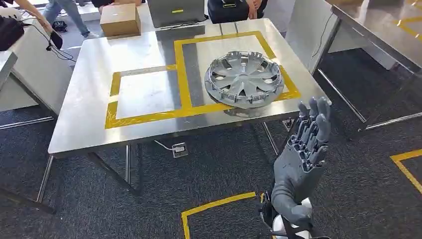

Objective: Take the parts from the cabinet and place them on the table.

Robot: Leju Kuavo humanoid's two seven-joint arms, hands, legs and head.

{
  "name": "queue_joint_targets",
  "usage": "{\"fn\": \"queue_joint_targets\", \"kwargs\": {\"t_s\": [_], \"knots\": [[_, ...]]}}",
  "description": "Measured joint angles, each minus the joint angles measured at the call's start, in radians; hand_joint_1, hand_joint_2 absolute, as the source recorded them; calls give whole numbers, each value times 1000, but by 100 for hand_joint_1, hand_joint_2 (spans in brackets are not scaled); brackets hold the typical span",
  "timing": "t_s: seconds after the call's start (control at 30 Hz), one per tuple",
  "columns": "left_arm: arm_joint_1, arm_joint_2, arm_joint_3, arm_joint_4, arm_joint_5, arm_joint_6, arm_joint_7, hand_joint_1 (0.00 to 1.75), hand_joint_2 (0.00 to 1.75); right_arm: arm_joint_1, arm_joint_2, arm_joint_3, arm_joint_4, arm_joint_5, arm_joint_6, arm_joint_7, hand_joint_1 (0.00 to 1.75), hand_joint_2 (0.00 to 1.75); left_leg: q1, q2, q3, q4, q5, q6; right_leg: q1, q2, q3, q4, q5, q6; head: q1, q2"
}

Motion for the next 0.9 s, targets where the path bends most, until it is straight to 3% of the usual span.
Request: {"fn": "queue_joint_targets", "kwargs": {"t_s": [0.03, 0.07, 0.1, 0.13, 0.17, 0.2, 0.3, 0.33, 0.37, 0.4, 0.43, 0.47, 0.5, 0.53, 0.57, 0.6, 0.63, 0.67, 0.7, 0.73, 0.8, 0.83, 0.87, 0.9], "knots": [[0, 0, 0, 0, 0, 0, 2, 0, 0, 0, 0, -1, 0, 0, 3, 0, 0, 0, 5, 2, 14, 16, 31, -7, -1, -15, -15, 3, 10, 3, 0, 0], [1, 0, 0, 0, -1, 0, 3, 0, 0, 1, 0, -3, 0, 0, 8, 0, 0, 0, 9, 6, 49, -9, 75, -12, -3, -31, -29, 7, 17, 7, 0, 0], [1, 1, 0, 0, -2, 0, 5, 0, 0, 1, 0, -5, 0, -1, 13, 0, 0, 0, 12, 16, 105, -71, 107, -16, -5, -45, -42, 13, 23, 12, 0, 0], [-1, 1, 0, -1, -2, 1, 5, 0, 0, 2, 2, -7, 0, -2, 18, 0, 0, 0, 15, 29, 176, -161, 110, -18, -7, -47, -52, 21, 29, 20, -1, 0], [-5, 0, 0, -1, -3, 1, 5, 0, 0, 2, 3, -8, -2, -5, 18, 0, 0, 0, 14, 39, 248, -251, 64, -18, -5, -53, -60, 28, 33, 28, -2, 0], [-4, 0, 0, -2, -4, 1, 4, 0, 0, 1, 3, -11, -4, -8, 19, 0, 0, 0, 4, 31, 267, -307, 41, -2, -4, -60, -64, 35, 39, 35, -1, 0], [4, 2, 0, -2, -4, 2, 6, 0, 0, 1, 10, -23, -4, -11, 21, 0, 0, 0, -1, 31, 239, -293, 52, 32, -7, -68, -64, 29, 67, 56, 0, 0], [5, 1, 0, -2, -4, 2, 6, 0, 0, 1, 10, -25, -4, -15, 24, 0, 0, 0, 5, 33, 231, -297, 66, 47, -13, -49, -69, 35, 60, 65, 1, 0], [2, 0, 0, -2, -4, 2, 6, 0, 0, 3, 11, -27, -5, -18, 29, 0, 0, 0, 4, 33, 218, -297, 76, 55, -14, -8, -81, 59, 15, 72, 1, 0], [-1, 0, 0, -3, -4, 2, 5, 0, 0, 3, 11, -28, -5, -18, 29, 0, 0, 0, 4, 33, 204, -297, 86, 62, -13, 20, -97, 111, -46, 74, 5, 0], [-4, 0, 0, -3, -4, 2, 5, 0, 0, 3, 11, -28, -5, -14, 26, 0, 0, 0, 2, 30, 189, -297, 99, 66, -12, 33, -117, 186, -106, 75, 8, 0], [-5, 0, 0, -3, -4, 2, 5, 0, 0, 4, 11, -29, -5, -12, 21, 0, 0, 0, -1, 25, 174, -296, 111, 69, -10, 37, -134, 256, -147, 75, 8, 0], [-4, 0, 0, -2, -4, 2, 5, 0, 0, 4, 11, -29, -5, -8, 17, 0, 0, 0, -3, 22, 159, -294, 124, 70, -8, 38, -142, 315, -160, 73, 10, 0], [-3, 0, 0, -3, -4, 2, 4, 0, 0, 7, 11, -29, -5, -5, 14, 0, 0, 0, -5, 20, 143, -293, 136, 69, -6, 38, -131, 327, -143, 70, 10, 0], [-3, 0, 0, -3, -4, 2, 4, 0, 0, 8, 11, -29, -5, -2, 13, 0, 0, 0, -6, 17, 126, -290, 147, 68, -4, 38, -102, 303, -105, 65, 10, 0], [-3, 0, 0, -2, -4, 2, 4, 0, 0, 9, 11, -29, -5, 0, 13, 0, 0, 0, -7, 13, 111, -287, 158, 67, -2, 39, -52, 242, -67, 59, 11, 0], [-3, -1, 0, -2, -4, 2, 3, 0, 0, 9, 11, -29, -5, 2, 13, 0, 0, 0, -7, 10, 99, -284, 167, 64, 2, 41, 14, 154, -47, 50, 11, 0], [-4, -3, 0, -2, -4, 2, 2, 0, 0, 9, 12, -29, -5, 2, 13, 0, 0, 0, -7, 8, 93, -281, 176, 61, 7, 45, 72, 64, -77, 38, 12, 0], [-3, -3, 0, -2, -4, 2, 0, 0, 0, 10, 13, -29, -5, 3, 11, 0, 0, 0, -11, 5, 87, -280, 183, 54, 10, 46, 100, 7, -97, 34, 11, 0], [-3, -3, 0, -2, -4, 2, -2, 0, 0, 13, 13, -29, -5, 5, 9, 0, 0, 0, -10, 5, 90, -285, 193, 47, 14, 45, 93, 16, -88, 33, 10, 0], [-2, -4, 0, -2, -4, 2, -2, 0, 0, 14, 13, -29, -5, 5, 6, 0, 0, 0, -6, 5, 89, -296, 213, 34, 18, 45, 84, 14, -78, 20, 17, 0], [1, -3, 0, -2, -4, 2, -2, 0, 0, 13, 13, -29, -4, 5, 5, 0, 0, 0, -9, 2, 83, -300, 222, 27, 8, 41, 70, 2, -59, 11, 17, 0], [1, -3, 0, -2, -4, 2, -2, 0, 0, 13, 13, -29, -4, 5, 4, 0, 0, 0, -6, 2, 72, -285, 191, 24, 6, 37, 61, 0, -45, 6, 15, 0], [1, -3, 0, -2, -4, 2, -2, 0, 0, 14, 13, -29, -4, 5, 1, 0, 0, 0, -6, 3, 57, -241, 130, 20, 5, 37, 47, -1, -34, -1, 8, 0]]}}
